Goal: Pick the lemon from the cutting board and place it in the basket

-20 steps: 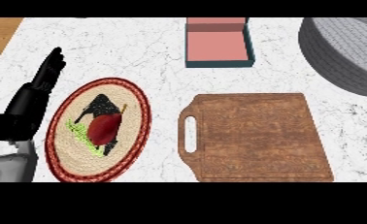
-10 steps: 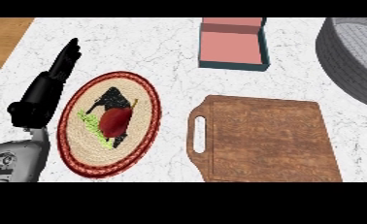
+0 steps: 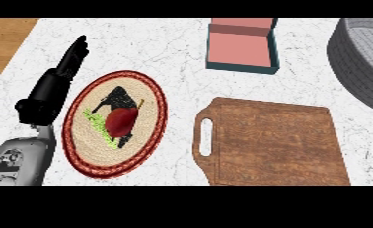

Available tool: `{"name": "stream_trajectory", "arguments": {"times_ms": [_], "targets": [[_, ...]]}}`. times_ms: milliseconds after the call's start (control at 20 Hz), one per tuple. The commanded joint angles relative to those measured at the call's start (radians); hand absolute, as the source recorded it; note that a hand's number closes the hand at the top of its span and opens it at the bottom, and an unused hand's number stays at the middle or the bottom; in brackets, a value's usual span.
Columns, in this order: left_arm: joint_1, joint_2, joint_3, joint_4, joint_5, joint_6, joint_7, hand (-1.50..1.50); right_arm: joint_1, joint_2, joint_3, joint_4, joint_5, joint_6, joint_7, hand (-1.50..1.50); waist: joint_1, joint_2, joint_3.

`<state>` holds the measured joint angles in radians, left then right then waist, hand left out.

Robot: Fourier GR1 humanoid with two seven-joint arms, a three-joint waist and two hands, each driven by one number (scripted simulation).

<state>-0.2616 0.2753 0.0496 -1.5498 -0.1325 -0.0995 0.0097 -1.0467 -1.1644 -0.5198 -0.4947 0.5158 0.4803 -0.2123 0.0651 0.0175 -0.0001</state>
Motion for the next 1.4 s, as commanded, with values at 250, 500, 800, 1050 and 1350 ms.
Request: {"name": "stream_trajectory", "arguments": {"times_ms": [250,500,800,1050,1350], "targets": [[0.000,-0.017,-0.005,-0.037,0.014,-0.009,0.033,0.00,-0.157,0.129,0.140,0.101,0.108,-0.013,0.105,1.50,0.002,0.000,0.001],[0.003,-0.001,0.011,0.038,-0.007,-0.009,-0.037,0.00,-0.222,0.126,0.172,0.172,0.148,0.038,0.179,1.50,-0.014,0.002,0.000],[0.008,-0.014,0.004,-0.005,-0.012,0.003,-0.001,0.00,-0.127,0.113,0.314,0.152,0.297,-0.022,0.076,1.50,-0.018,0.003,0.002],[0.045,-0.011,0.015,-0.001,-0.016,0.004,-0.039,0.00,-0.148,0.078,0.386,0.163,0.375,0.010,0.002,1.50,-0.019,0.000,0.001],[0.046,-0.005,0.028,0.044,-0.025,0.003,-0.086,0.00,-0.182,0.121,0.329,0.269,0.332,0.062,-0.009,-1.50,-0.019,0.002,0.002]]}}
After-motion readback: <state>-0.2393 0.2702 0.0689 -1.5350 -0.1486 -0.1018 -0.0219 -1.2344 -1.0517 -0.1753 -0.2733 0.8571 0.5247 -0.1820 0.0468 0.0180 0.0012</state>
